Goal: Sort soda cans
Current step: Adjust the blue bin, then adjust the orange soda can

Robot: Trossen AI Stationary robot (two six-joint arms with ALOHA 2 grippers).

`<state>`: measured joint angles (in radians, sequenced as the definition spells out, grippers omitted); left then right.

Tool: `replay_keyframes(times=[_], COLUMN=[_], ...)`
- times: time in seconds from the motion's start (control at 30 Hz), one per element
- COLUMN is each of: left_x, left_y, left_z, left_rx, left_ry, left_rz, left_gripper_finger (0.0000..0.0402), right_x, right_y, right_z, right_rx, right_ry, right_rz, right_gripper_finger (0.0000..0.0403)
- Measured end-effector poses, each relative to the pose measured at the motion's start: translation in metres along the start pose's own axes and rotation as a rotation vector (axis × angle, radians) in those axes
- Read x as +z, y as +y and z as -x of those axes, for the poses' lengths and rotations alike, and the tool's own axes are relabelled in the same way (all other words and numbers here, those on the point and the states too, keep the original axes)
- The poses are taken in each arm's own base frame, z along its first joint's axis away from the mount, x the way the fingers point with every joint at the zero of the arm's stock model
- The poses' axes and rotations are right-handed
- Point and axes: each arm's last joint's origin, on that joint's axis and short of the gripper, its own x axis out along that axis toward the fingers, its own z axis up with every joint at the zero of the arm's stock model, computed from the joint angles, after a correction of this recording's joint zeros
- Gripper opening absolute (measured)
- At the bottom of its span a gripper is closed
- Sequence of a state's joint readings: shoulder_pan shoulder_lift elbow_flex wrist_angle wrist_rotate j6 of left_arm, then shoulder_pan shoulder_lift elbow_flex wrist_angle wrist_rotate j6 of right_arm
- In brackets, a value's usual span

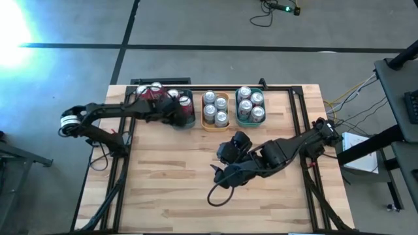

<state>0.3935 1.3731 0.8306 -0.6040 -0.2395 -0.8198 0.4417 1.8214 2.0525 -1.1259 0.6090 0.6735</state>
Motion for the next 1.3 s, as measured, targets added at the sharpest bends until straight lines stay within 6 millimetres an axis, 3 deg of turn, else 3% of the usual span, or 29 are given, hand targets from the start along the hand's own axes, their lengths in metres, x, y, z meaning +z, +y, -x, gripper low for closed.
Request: replay_keyframes(times=[0.2, 0.47, 0.67, 0.9, 1.3], left_x=[-0.016, -0.024, -0.023, -0.008, -0.007], left_y=[0.002, 0.011, 0.013, -0.004, -0.021], left_z=[-0.003, 0.004, 0.007, 0.023, -0.014], left_rx=[-0.013, 0.079, 0.096, -0.031, -0.036], left_ry=[0.056, 0.109, 0.101, -0.003, 0.061], left_rz=[-0.029, -0.107, -0.131, -0.059, 0.104], left_gripper_finger=[0.0003, 0.0003, 0.0003, 0.0006, 0.0021], right_x=[0.001, 0.002, 0.002, 0.002, 0.002], right_y=[-0.001, -0.002, -0.002, -0.002, -0.003], right_z=[-0.001, -0.002, -0.002, -0.002, -0.002], right_rx=[-0.001, -0.003, -0.003, -0.004, -0.004], right_ry=[0.001, 0.002, 0.002, 0.002, 0.003], right_rz=[0.002, 0.004, 0.005, 0.013, 0.005], right_gripper_finger=[0.038, 0.038, 0.038, 0.038, 0.038])
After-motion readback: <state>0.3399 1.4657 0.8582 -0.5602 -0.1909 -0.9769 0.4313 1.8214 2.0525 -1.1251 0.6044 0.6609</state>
